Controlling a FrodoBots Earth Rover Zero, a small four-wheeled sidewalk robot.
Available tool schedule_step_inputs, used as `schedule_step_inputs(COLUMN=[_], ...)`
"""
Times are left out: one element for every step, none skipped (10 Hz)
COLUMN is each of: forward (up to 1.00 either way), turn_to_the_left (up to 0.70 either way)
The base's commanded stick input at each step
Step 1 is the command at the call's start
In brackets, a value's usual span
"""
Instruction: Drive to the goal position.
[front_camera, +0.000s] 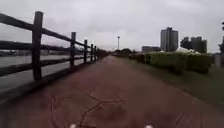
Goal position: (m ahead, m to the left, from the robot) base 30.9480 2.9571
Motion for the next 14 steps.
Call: schedule_step_inputs(forward=[1.00,1.00,1.00,1.00,1.00,1.00,1.00,1.00,1.00,1.00,1.00,1.00,1.00,1.00], turn_to_the_left=[0.00,0.00,0.00,0.00,0.00,0.00,0.00,0.00,0.00,0.00,0.00,0.00,0.00,-0.12])
